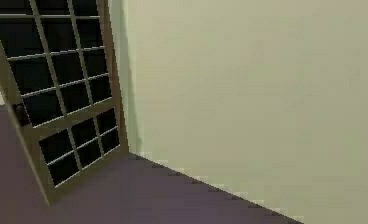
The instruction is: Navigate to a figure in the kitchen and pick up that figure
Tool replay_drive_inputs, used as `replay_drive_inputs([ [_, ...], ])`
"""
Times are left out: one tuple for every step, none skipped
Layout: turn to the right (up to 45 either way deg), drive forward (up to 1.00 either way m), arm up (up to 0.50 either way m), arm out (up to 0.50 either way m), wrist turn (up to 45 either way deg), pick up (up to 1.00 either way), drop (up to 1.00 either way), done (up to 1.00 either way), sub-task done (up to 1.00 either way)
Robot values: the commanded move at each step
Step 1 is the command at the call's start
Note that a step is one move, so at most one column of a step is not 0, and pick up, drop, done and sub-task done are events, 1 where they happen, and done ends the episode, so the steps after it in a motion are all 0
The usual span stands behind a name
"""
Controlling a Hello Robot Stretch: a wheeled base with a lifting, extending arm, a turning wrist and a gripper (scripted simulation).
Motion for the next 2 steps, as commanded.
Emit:
replay_drive_inputs([
  [-45.0,0.0,0.0,0.0,0.0,0.0,0.0,0.0,0.0],
  [-21.0,0.0,0.0,0.0,0.0,0.0,0.0,0.0,0.0],
])
